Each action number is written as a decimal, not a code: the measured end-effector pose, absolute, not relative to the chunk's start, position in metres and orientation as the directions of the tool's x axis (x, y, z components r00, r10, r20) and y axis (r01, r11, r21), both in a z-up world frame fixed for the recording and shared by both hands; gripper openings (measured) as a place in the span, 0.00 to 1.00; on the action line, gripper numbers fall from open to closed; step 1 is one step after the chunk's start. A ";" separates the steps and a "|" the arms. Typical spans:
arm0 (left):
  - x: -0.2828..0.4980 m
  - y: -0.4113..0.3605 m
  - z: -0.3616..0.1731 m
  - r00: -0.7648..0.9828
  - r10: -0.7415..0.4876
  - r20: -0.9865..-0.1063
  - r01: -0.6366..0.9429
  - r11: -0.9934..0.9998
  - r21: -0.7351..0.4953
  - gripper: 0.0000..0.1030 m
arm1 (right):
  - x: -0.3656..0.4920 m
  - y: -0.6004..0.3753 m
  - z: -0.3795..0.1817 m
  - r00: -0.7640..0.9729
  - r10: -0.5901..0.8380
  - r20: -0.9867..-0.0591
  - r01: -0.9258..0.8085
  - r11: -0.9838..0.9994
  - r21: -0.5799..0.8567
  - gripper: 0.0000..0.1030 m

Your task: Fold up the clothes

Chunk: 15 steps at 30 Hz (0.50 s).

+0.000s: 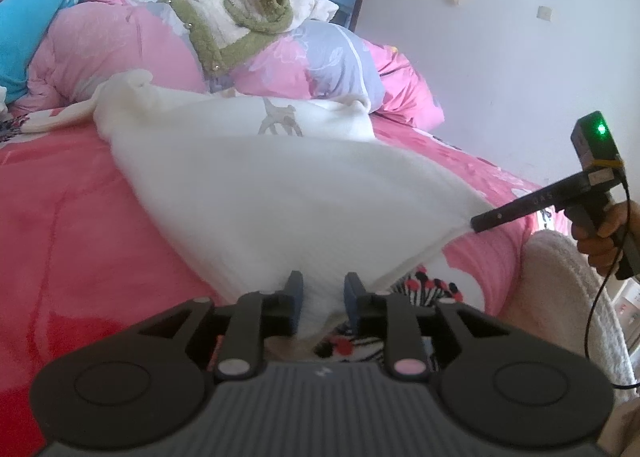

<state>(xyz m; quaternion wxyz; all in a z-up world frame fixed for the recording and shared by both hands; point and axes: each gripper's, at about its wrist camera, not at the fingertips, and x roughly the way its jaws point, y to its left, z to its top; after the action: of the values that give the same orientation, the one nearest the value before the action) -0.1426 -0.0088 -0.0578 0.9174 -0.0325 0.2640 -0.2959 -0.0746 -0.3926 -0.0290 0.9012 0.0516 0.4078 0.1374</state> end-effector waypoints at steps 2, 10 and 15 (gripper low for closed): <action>-0.144 -0.011 -0.058 0.680 -0.568 -0.464 0.540 0.816 -0.207 0.36 | -0.082 -0.388 -0.023 0.641 0.272 -0.718 -0.220 0.961 0.168 0.32; -0.148 -0.015 -0.058 0.688 -0.559 -0.463 0.545 0.819 -0.180 0.37 | -0.100 -0.339 -0.006 0.709 0.307 -0.635 -0.416 0.909 -0.024 0.32; -0.149 -0.015 -0.058 0.687 -0.560 -0.463 0.546 0.818 -0.181 0.38 | -0.115 -0.310 -0.014 0.744 0.269 -0.611 -0.490 0.842 -0.227 0.32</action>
<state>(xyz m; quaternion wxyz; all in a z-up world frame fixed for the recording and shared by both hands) -0.1489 -0.0154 -0.0579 0.9183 -0.0144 0.2566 -0.3011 -0.1148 -0.3099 -0.0140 0.9144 -0.1900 0.2911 0.2075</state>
